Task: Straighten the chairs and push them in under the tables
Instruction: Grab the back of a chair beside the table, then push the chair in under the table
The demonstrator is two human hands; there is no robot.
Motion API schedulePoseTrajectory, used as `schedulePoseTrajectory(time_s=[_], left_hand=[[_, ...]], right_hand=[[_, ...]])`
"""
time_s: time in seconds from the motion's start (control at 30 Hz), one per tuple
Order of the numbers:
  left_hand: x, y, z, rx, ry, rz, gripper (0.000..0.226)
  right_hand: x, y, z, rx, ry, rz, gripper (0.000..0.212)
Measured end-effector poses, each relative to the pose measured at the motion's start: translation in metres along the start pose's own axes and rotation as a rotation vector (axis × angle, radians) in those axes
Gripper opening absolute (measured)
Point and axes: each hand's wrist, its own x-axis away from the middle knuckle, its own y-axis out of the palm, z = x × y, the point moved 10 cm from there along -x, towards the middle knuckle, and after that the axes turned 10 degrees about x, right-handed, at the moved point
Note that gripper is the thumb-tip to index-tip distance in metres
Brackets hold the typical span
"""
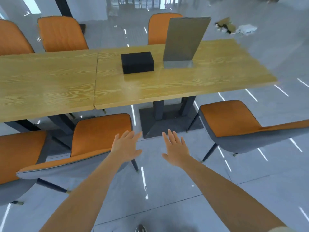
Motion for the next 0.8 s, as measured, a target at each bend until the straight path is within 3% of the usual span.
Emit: schedulePoseTrajectory(time_s=[0.43, 0.6, 0.8], left_hand=[[-0.09, 0.054, 0.379, 0.028, 0.315, -0.014, 0.075], [-0.13, 0.054, 0.489, -0.005, 0.461, 0.013, 0.081], [-0.184, 0.082, 0.594, -0.063, 0.577, -0.072, 0.085]], right_hand=[[0.129, 0.012, 0.362, -0.108, 0.302, 0.08, 0.094], [0.138, 0.01, 0.472, -0.102, 0.413, 0.116, 0.102], [0.132, 0.024, 0.573, -0.084, 0.487, 0.05, 0.101]])
